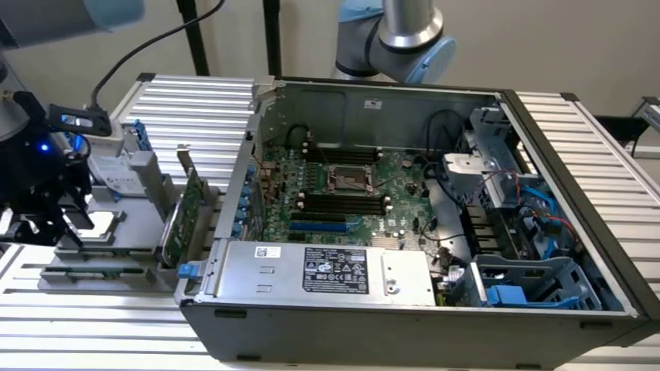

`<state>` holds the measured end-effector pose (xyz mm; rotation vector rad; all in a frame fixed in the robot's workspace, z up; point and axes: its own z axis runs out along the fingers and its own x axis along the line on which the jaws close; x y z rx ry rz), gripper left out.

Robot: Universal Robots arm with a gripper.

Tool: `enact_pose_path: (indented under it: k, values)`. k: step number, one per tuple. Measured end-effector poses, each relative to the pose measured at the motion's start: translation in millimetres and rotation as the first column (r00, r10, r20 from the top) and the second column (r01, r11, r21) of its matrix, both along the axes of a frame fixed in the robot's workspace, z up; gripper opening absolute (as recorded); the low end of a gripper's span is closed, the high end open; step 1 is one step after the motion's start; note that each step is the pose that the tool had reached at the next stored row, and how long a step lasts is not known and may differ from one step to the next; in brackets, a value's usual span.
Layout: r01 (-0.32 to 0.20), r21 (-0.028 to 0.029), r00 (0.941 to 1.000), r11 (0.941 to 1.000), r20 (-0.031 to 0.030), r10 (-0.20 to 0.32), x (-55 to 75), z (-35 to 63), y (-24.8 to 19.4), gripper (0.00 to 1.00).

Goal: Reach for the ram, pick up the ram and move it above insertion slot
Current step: 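Pick up the ram and move it above insertion slot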

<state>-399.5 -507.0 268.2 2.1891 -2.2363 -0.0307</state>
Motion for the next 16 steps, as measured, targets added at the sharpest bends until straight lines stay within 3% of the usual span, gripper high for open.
enact_pose_path:
  k: [16]
  values:
    - [-0.001,0.0,1.0,1.0,0.0,0.001,6.0,-29.0,-6.4,0.36]
